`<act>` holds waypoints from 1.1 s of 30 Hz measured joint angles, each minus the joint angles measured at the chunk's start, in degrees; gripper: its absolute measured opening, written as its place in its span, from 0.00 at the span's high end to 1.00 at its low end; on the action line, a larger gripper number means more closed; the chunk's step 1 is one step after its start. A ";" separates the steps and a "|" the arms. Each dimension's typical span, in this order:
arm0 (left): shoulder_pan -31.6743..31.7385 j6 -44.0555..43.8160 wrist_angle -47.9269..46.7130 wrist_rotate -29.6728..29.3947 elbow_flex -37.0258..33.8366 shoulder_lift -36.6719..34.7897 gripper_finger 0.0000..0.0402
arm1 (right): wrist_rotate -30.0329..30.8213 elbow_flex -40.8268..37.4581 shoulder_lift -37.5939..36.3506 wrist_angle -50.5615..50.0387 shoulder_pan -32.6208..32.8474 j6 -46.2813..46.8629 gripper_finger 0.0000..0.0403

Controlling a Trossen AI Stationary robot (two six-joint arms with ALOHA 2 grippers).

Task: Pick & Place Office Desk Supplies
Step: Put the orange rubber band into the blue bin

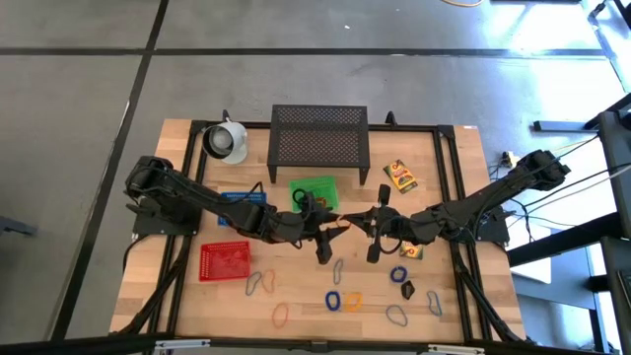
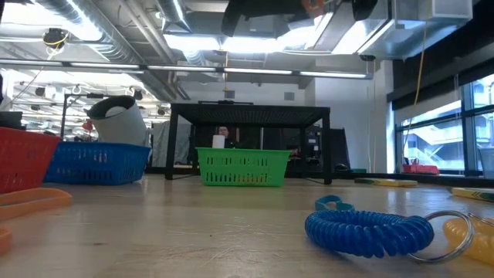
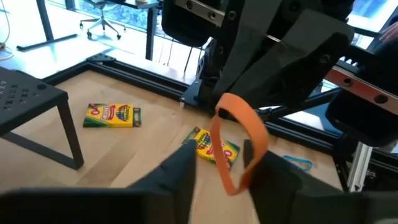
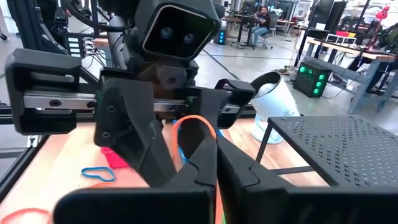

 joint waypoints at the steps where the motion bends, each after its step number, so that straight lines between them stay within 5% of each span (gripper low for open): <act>1: 0.00 0.04 0.00 0.00 0.00 0.00 0.77 | 0.00 0.00 0.00 0.00 0.00 0.04 0.99; 6: 0.00 1.14 0.00 0.00 0.00 0.00 0.98 | -1.30 0.00 0.00 -0.09 0.00 1.64 0.94; 12: -0.04 0.72 0.00 0.00 0.00 0.00 1.00 | -3.74 0.00 -0.05 -1.19 -0.17 5.47 0.83; 19: -0.04 -6.13 -2.21 0.00 0.00 0.00 1.00 | -9.32 -0.02 -4.91 -14.39 -0.63 15.44 0.60; 25: -0.04 -14.23 -11.63 0.00 0.00 -0.13 0.99 | -21.32 0.02 -11.43 -30.67 -0.61 27.89 0.48; 33: 0.02 -31.38 -38.02 2.25 -0.02 -3.11 0.99 | -40.94 0.00 -11.06 -52.64 2.53 51.74 0.49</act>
